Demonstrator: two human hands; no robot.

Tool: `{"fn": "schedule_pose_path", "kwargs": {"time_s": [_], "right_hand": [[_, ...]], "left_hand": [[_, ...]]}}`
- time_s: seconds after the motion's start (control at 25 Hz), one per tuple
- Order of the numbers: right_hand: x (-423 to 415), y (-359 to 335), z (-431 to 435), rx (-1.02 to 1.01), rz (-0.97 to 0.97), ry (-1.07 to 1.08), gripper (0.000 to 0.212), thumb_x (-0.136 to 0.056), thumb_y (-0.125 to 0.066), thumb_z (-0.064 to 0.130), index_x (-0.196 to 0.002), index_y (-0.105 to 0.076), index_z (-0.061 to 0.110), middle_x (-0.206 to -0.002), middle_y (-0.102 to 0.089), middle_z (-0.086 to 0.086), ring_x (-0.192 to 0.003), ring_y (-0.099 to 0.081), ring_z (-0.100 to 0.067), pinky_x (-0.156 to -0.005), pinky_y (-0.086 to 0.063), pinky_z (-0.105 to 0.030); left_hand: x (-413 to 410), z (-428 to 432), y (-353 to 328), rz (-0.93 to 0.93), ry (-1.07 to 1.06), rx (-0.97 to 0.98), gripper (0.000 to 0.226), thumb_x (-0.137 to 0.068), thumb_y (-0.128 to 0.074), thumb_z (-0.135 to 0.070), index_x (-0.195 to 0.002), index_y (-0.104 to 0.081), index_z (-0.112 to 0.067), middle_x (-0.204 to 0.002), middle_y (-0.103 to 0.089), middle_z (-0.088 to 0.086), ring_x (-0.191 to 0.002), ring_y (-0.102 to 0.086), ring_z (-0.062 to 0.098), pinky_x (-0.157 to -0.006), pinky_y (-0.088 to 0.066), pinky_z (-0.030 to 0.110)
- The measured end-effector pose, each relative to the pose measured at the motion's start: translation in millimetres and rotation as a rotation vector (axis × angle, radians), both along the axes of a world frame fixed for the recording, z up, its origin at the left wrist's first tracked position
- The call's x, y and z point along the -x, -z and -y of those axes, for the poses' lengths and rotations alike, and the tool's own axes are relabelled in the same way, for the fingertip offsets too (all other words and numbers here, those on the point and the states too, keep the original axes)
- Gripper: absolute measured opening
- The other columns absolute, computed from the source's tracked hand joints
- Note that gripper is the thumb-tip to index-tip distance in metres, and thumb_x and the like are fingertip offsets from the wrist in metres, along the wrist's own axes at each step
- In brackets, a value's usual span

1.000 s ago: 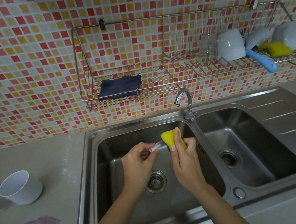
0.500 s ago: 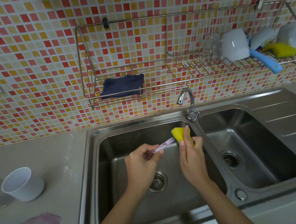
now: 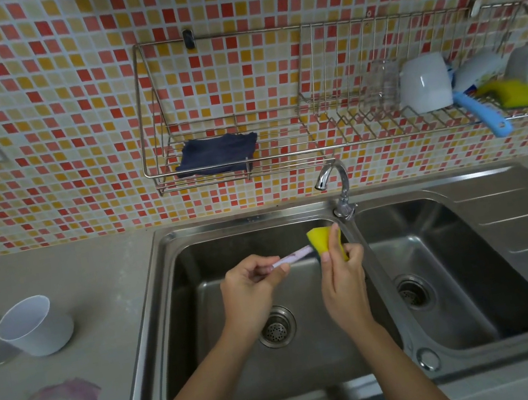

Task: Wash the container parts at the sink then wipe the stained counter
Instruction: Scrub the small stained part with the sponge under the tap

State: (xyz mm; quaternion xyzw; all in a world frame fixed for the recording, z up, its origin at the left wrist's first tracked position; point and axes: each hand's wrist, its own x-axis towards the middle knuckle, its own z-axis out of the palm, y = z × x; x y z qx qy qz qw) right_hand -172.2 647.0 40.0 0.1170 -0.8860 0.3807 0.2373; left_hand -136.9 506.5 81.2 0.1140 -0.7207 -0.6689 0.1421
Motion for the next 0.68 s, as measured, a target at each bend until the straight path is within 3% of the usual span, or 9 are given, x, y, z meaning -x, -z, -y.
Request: {"fn": "schedule_pose_path", "kwargs": {"time_s": [0.12, 0.28, 0.68], "right_hand": [[5, 4, -6, -0.089, -0.038, -0.062, 0.057, -0.095, -0.026, 0.039, -0.147, -0.014, 0.019, -0.097, -0.039, -0.009, -0.074, -0.042, -0.016, -0.066, -0.042, -0.032], [20, 10, -11, -0.021, -0.005, -0.008, 0.057, -0.095, -0.024, 0.040, -0.146, -0.010, 0.020, -0.098, -0.039, -0.009, -0.073, -0.044, -0.016, -0.064, -0.046, -0.036], [43, 36, -27, -0.042, 0.038, -0.066, 0.059, -0.095, -0.021, 0.046, -0.144, 0.006, 0.030, -0.100, -0.038, -0.011, -0.073, -0.046, -0.019, -0.064, -0.047, -0.038]], "left_hand": [[7, -5, 2, 0.057, 0.001, -0.125, 0.006, -0.077, -0.072, 0.000, -0.083, -0.070, -0.001, -0.070, -0.069, 0.013, -0.065, -0.065, 0.012, -0.062, -0.053, 0.017], [16, -14, 3, 0.136, -0.012, -0.404, 0.003, -0.080, -0.068, 0.000, -0.079, -0.067, 0.004, -0.067, -0.068, 0.011, -0.062, -0.066, 0.015, -0.064, -0.056, 0.021], [46, -46, 15, 0.193, -0.079, -0.406, 0.013, -0.082, -0.066, 0.000, -0.083, -0.063, 0.012, -0.064, -0.064, 0.011, -0.055, -0.063, 0.011, -0.061, -0.055, 0.018]]}}
